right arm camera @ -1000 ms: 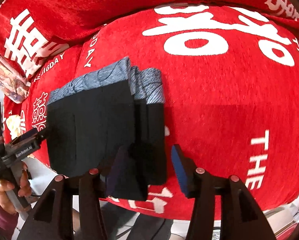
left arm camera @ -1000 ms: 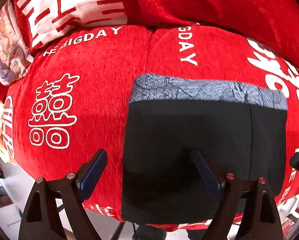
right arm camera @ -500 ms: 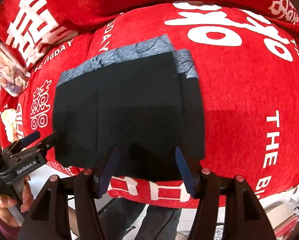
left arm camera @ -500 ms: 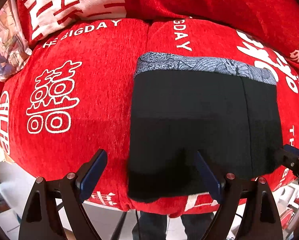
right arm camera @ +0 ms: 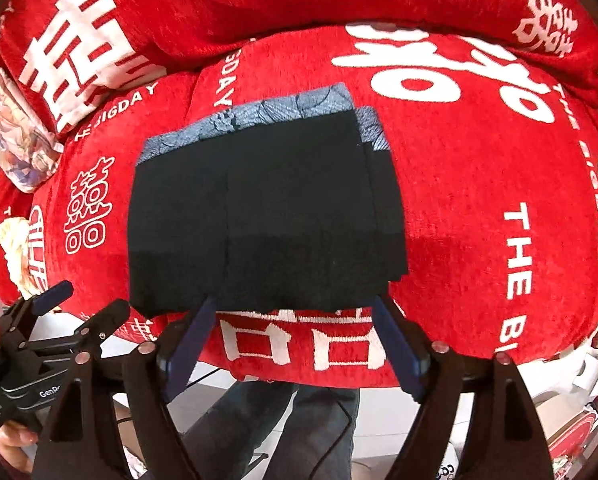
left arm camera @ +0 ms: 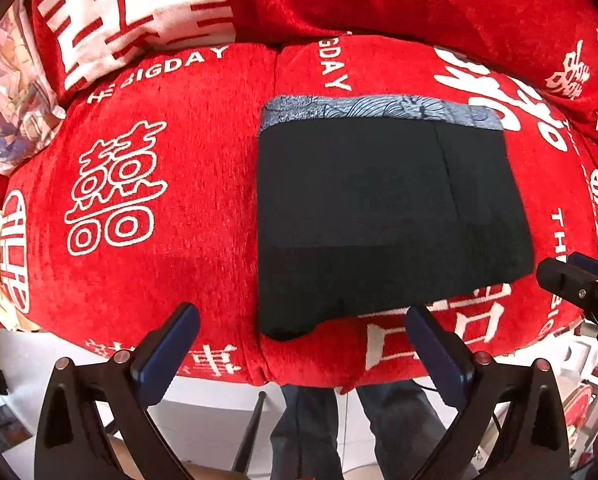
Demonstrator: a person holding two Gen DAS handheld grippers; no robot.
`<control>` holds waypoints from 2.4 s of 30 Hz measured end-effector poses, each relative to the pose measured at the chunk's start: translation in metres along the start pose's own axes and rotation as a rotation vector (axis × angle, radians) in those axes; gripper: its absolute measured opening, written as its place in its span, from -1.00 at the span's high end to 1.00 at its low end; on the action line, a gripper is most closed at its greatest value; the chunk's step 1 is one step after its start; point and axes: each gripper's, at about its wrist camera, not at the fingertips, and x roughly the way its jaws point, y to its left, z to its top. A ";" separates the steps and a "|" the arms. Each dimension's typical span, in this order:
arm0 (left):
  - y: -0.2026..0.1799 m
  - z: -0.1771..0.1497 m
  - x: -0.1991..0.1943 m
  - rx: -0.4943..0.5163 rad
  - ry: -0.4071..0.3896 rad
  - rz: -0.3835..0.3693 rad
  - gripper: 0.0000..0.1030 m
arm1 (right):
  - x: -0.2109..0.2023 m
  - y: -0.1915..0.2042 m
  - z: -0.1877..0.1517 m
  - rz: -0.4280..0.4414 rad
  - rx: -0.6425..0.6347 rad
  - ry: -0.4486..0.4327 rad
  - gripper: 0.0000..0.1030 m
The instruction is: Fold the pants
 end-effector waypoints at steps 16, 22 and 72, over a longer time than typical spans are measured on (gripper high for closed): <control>0.006 -0.016 -0.053 -0.031 -0.022 0.042 -1.00 | -0.053 0.019 -0.024 -0.106 -0.045 -0.048 -0.99; 0.006 -0.017 -0.076 -0.032 -0.062 0.050 -1.00 | -0.068 0.025 -0.028 -0.099 -0.019 -0.059 -1.00; -0.002 0.016 -0.080 0.015 -0.046 0.139 -1.00 | -0.050 0.033 0.011 -0.186 -0.088 -0.022 -0.99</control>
